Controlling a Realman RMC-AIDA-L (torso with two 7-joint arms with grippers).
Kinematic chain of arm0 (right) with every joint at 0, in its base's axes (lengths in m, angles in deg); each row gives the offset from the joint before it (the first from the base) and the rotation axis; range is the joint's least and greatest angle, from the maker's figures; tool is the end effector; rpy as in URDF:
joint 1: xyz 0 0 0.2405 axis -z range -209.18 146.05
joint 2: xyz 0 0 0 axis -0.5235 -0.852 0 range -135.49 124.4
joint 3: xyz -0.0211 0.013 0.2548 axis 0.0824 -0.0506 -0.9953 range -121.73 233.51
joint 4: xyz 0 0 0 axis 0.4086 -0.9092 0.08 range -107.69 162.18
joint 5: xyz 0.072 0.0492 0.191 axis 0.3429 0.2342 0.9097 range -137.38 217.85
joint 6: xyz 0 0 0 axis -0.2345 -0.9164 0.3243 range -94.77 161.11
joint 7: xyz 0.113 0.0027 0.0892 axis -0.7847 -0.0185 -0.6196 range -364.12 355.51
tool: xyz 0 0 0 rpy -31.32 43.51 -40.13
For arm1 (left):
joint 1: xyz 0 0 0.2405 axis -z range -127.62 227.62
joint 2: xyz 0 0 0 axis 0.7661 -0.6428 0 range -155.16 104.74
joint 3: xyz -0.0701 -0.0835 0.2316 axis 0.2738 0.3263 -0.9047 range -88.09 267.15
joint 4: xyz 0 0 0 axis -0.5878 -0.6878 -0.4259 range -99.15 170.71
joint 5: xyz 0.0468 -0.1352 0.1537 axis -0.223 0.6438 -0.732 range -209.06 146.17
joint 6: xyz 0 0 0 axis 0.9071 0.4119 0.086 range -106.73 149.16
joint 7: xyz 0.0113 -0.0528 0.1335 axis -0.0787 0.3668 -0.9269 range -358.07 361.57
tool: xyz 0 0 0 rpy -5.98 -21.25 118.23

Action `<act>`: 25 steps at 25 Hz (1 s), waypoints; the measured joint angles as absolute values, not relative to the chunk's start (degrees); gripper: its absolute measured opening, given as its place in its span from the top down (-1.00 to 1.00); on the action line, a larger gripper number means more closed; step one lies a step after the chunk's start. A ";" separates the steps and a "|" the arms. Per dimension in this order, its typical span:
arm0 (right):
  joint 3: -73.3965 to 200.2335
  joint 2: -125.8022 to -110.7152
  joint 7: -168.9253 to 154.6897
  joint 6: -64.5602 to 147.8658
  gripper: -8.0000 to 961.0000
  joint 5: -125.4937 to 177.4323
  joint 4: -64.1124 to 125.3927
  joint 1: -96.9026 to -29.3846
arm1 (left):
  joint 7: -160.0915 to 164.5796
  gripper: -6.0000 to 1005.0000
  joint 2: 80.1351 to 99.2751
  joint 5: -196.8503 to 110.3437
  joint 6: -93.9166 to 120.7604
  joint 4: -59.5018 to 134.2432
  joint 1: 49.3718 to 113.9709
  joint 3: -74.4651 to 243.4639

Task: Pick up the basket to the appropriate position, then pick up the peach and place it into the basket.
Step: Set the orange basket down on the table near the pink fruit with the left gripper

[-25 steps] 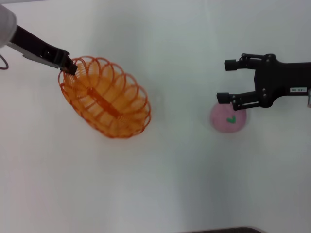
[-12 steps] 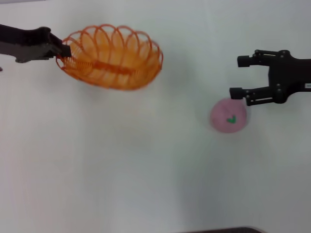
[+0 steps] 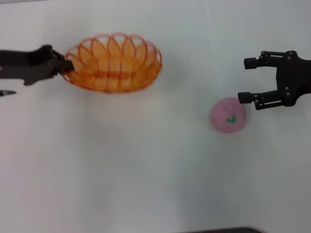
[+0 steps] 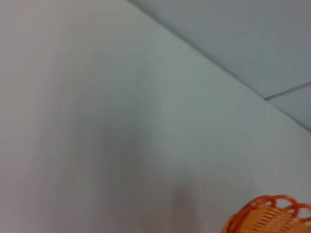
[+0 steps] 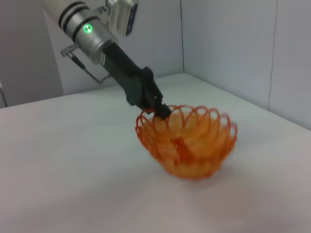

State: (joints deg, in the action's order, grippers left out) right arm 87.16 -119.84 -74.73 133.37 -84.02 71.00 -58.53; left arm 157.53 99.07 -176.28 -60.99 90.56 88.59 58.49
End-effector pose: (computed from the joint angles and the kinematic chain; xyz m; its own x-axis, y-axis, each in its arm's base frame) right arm 0.2989 0.3051 0.0567 0.9000 -0.2127 -0.3805 -0.3131 -0.9228 -0.2247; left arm -0.2565 0.3740 0.0182 -0.0094 0.9123 0.4095 0.9997 0.0183 -0.0178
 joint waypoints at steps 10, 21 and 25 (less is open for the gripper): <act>87.20 -119.73 -74.50 133.45 -0.77 -84.04 71.11 -58.29 | 157.52 0.46 98.91 -173.53 -57.42 86.28 84.86 54.94; 86.56 -119.71 -77.03 133.09 -0.61 -83.75 70.98 -59.51 | 146.63 0.06 98.48 -171.04 -63.45 94.02 81.16 54.97; 86.61 -119.84 -79.67 133.11 -0.61 -83.75 71.01 -60.33 | 135.52 0.02 98.69 -167.31 -63.70 97.09 78.87 55.13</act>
